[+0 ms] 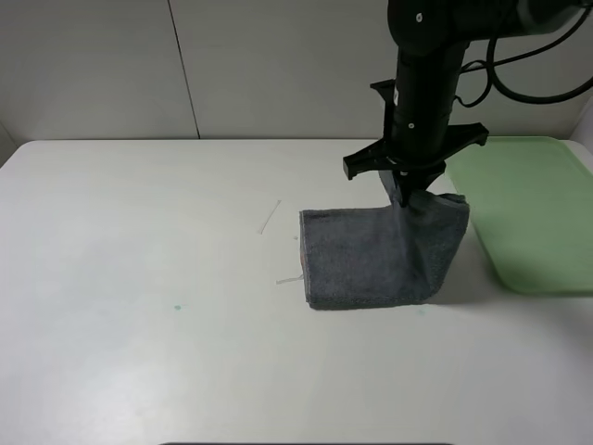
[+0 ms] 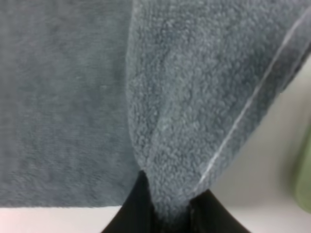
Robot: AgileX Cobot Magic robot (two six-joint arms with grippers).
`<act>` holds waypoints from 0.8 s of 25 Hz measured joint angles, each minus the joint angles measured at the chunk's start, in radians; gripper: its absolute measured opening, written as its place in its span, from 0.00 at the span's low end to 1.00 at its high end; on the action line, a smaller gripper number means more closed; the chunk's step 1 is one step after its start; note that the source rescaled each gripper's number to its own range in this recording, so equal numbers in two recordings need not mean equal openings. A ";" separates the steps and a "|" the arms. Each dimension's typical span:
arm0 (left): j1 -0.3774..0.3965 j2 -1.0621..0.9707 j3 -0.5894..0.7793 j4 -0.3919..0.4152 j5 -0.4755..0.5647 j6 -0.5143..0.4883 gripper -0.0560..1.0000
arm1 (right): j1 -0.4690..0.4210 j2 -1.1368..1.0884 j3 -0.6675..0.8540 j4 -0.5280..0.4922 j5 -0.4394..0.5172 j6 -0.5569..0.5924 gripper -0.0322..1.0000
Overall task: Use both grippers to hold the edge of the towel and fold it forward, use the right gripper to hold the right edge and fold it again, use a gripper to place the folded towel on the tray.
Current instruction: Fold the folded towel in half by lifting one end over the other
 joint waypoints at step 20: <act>0.000 0.000 0.000 0.000 0.000 0.000 1.00 | 0.090 0.019 0.000 0.053 -0.074 0.061 0.11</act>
